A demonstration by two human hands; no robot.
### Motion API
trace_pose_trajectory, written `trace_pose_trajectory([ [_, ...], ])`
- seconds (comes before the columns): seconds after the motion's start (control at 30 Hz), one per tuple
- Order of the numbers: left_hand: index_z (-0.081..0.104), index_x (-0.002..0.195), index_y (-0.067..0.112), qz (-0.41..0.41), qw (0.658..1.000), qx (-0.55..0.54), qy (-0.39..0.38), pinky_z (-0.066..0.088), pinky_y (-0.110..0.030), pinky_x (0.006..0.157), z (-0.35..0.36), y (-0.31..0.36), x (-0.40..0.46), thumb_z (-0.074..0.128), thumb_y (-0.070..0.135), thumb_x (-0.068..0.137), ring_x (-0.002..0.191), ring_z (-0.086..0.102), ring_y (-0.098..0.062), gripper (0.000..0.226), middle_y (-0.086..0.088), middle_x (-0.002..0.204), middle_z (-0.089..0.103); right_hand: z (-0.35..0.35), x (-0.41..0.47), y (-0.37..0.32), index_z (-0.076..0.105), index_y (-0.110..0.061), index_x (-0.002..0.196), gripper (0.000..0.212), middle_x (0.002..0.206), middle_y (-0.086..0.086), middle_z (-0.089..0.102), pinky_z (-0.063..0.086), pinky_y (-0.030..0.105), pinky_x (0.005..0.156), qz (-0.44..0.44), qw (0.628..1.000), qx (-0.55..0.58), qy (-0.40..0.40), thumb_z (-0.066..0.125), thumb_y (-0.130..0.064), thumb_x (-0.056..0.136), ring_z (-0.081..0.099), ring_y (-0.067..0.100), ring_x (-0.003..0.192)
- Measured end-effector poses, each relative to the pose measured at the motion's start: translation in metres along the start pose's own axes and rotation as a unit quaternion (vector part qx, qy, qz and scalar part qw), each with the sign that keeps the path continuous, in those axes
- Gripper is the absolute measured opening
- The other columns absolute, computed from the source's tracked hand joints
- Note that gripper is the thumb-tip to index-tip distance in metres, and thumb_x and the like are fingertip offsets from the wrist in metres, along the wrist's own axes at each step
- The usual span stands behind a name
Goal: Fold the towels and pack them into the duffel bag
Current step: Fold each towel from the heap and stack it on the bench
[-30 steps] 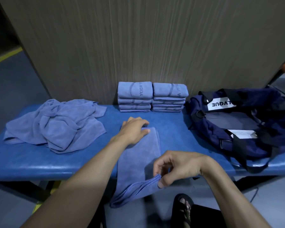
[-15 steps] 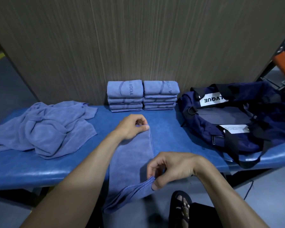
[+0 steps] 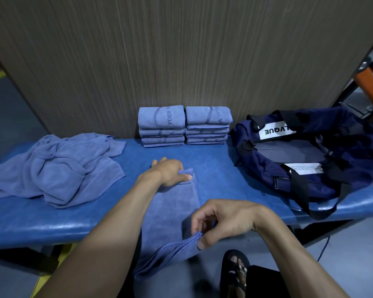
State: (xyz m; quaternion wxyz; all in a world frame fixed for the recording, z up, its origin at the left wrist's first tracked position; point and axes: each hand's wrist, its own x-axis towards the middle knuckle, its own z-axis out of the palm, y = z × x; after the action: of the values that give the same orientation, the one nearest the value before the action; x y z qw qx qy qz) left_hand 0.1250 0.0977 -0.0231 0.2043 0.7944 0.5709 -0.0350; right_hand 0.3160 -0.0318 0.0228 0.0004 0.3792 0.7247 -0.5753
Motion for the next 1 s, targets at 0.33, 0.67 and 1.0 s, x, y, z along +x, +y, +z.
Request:
trace_pose_trajectory([
  [0.33,0.050,0.084,0.026,0.035,0.987,-0.151,0.037,0.037,-0.031,0.068,-0.027,-0.025,0.005,0.066,0.052,0.091,0.077,0.048,-0.014,0.031,0.010,0.081,0.054,-0.003,0.000,-0.003,0.073,-0.014,0.095,0.013,0.082,0.000,0.066,0.044,0.021,0.074,-0.013,1.000,-0.006,0.012,0.078,-0.008,0.085,0.056,0.006,0.076],
  [0.67,0.061,0.108,0.022,0.029,0.979,0.043,0.195,0.048,-0.044,0.088,-0.059,-0.020,0.050,0.056,0.033,0.099,0.107,0.056,-0.027,0.016,-0.001,0.116,0.061,-0.020,0.009,0.016,0.068,-0.028,0.090,0.018,0.090,-0.013,0.067,0.053,0.031,0.076,-0.041,0.949,-0.252,0.188,0.074,-0.022,0.075,0.062,0.007,0.081],
  [1.0,0.037,0.153,0.029,0.076,0.987,0.067,0.122,0.026,-0.043,0.116,0.013,-0.020,0.004,0.036,0.049,0.105,0.142,0.028,-0.024,0.052,0.004,0.158,0.033,0.012,0.007,0.030,0.057,-0.028,0.087,0.022,0.094,-0.014,0.049,0.049,0.036,0.076,-0.055,0.936,-0.305,0.168,0.067,-0.019,0.071,0.048,0.006,0.080],
])
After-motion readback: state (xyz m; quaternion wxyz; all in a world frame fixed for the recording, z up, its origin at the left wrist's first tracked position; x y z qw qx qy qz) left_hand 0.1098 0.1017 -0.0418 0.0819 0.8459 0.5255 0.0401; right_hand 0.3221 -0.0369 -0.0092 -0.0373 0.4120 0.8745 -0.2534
